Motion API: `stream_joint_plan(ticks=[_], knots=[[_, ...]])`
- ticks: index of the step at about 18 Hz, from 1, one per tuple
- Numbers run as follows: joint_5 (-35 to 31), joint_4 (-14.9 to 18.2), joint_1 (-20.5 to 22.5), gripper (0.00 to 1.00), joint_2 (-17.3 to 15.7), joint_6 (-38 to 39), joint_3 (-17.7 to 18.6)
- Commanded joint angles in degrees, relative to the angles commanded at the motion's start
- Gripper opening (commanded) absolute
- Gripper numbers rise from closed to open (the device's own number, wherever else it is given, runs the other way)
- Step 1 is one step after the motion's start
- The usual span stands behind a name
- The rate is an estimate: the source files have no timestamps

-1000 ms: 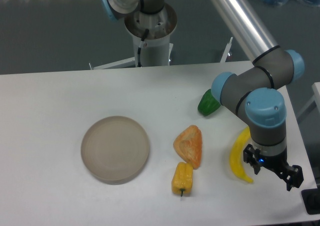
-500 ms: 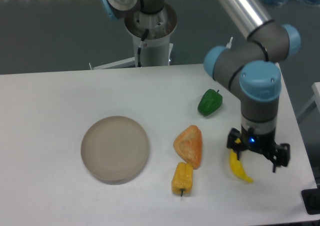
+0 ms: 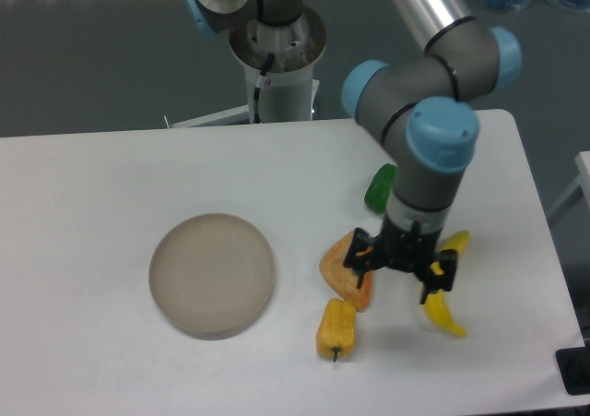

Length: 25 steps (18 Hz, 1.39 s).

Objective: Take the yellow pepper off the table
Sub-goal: 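Move the open gripper from beside the banana over the yellow pepper, then lower the gripper around the yellow pepper and close on it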

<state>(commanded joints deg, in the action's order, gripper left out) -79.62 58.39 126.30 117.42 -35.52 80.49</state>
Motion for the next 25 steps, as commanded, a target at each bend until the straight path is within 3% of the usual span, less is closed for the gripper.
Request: stream_joint_plan(ticks=[3,14,25], knots=[[-2.72,-4.94,-1.14,1.0,0.44,0.97,2.83],[-5.37,-6.53,-3.69,1.0,4.75,0.97,2.92],[-5.98,-7.41,-4.49,1.0,5.98,2.64,3.09]])
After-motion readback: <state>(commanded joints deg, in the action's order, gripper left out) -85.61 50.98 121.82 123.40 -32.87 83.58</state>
